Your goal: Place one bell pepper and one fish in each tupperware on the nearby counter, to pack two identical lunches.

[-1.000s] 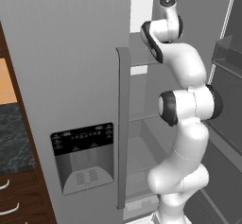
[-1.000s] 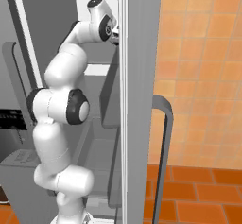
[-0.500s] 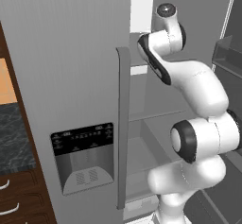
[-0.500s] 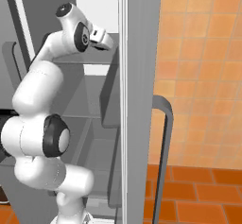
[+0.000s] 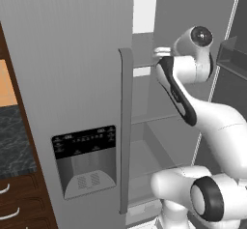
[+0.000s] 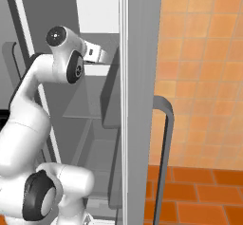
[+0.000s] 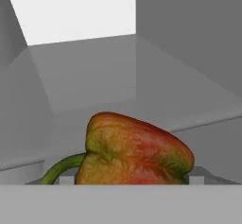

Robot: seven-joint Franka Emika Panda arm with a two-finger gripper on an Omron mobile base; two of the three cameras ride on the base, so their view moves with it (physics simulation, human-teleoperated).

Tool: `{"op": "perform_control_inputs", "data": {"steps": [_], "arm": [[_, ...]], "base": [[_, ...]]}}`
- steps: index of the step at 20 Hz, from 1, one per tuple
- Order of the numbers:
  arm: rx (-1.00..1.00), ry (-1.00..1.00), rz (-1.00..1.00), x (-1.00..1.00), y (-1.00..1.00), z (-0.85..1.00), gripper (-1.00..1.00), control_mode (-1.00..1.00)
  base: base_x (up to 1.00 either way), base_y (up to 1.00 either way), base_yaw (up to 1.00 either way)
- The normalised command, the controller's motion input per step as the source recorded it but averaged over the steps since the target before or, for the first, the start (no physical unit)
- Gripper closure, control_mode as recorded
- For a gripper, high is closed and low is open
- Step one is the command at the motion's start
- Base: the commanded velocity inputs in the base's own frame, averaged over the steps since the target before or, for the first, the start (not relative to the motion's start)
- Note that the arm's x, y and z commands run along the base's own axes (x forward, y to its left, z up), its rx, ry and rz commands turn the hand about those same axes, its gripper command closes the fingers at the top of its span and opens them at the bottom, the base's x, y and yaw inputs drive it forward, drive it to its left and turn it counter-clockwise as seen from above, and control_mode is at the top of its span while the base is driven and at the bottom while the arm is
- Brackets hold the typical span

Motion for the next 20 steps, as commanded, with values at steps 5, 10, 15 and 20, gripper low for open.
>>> {"op": "perform_control_inputs", "data": {"steps": [5,10,15,20], "arm": [[0.0,-0.05,0.07,-1.0,0.09,0.01,1.0,-1.0],[-0.01,0.0,0.03,-0.4,0.13,-0.08,1.0,1.0],[0.0,0.0,0.0,0.0,0.0,0.0,1.0,1.0],[0.0,0.0,0.0,0.0,0.0,0.0,1.0,1.0]], "base": [[0.0,0.0,0.0],[-0.6,0.33,0.05],[-0.83,0.98,0.13],[-0.14,1.0,0.19]]}}
